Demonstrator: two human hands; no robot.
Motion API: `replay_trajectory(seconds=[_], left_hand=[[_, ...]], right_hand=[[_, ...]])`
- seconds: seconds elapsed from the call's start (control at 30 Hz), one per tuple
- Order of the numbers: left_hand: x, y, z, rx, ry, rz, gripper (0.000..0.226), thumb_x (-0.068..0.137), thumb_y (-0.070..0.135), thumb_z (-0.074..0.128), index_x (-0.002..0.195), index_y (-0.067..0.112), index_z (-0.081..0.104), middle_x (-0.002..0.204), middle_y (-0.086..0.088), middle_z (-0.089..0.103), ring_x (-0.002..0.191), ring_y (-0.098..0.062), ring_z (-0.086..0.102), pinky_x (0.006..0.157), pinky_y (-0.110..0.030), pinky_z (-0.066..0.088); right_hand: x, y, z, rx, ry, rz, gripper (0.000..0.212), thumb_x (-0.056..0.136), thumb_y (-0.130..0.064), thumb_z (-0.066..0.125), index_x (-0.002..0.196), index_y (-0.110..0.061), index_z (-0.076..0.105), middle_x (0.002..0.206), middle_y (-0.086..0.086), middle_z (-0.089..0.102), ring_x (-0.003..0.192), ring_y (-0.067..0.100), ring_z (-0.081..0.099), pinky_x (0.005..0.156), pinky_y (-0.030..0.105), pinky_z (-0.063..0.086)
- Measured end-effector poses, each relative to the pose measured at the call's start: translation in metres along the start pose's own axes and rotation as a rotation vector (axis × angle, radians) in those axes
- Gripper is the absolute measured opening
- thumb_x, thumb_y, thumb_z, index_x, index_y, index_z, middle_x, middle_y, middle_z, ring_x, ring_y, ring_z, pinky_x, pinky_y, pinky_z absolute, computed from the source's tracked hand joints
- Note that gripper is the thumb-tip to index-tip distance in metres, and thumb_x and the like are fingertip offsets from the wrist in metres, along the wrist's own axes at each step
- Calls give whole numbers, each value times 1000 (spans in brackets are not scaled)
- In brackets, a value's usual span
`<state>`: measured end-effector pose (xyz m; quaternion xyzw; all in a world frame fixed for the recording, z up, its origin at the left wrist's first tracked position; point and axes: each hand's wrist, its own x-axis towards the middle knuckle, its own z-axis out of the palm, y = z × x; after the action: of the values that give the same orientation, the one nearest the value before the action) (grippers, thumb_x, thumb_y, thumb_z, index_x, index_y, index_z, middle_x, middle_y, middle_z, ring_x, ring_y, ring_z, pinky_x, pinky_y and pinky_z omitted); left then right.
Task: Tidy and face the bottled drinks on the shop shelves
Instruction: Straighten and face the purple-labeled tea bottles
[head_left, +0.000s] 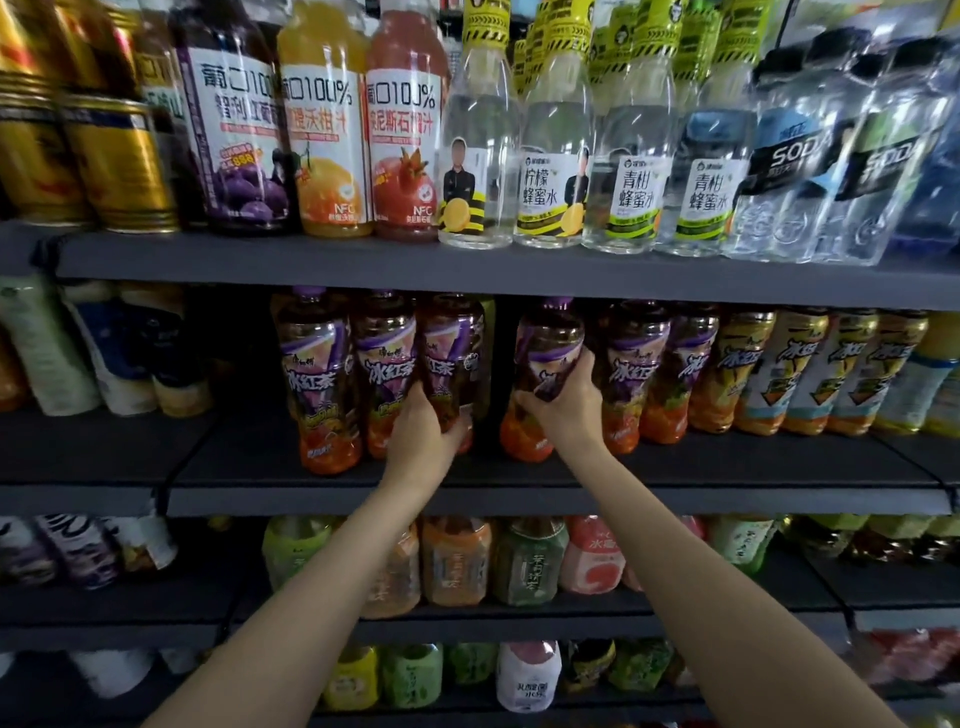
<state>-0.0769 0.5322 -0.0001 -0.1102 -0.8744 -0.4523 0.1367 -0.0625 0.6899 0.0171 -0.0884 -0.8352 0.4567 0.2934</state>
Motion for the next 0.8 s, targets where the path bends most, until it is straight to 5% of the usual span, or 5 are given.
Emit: replay_trajectory(seconds=[0.2, 0.3, 0.4, 0.8], left_hand=[[16, -1, 26, 42, 39, -108, 47, 90, 21, 60, 128, 2, 38, 126, -15, 53, 116, -30, 53, 92, -34, 43], [13, -6, 28, 182, 84, -74, 41, 91, 26, 58, 121, 3, 41, 115, -14, 58, 105, -30, 59, 78, -31, 45], [16, -10, 23, 278, 94, -35, 42, 90, 33, 58, 117, 5, 42, 105, -12, 62, 98, -29, 61, 70, -28, 43], [20, -16, 18, 292, 65, -17, 44, 89, 38, 58, 115, 7, 40, 98, -9, 62, 96, -28, 61, 75, -33, 45]], right_hand=[[8, 23, 19, -62, 2, 20, 77, 78, -14, 76, 138, -4, 29, 129, 16, 52, 119, 30, 51, 96, 38, 44], [-10, 46, 28, -169, -10, 76, 58, 80, -19, 75, 125, 0, 44, 118, 14, 55, 111, 29, 52, 82, 25, 38], [2, 51, 40, -211, 9, 110, 53, 82, -24, 73, 121, 1, 48, 114, 14, 58, 108, 29, 54, 84, 31, 41], [96, 60, 84, -264, 41, 374, 43, 91, -16, 60, 128, 3, 47, 127, 23, 55, 116, 36, 54, 95, 39, 44]])
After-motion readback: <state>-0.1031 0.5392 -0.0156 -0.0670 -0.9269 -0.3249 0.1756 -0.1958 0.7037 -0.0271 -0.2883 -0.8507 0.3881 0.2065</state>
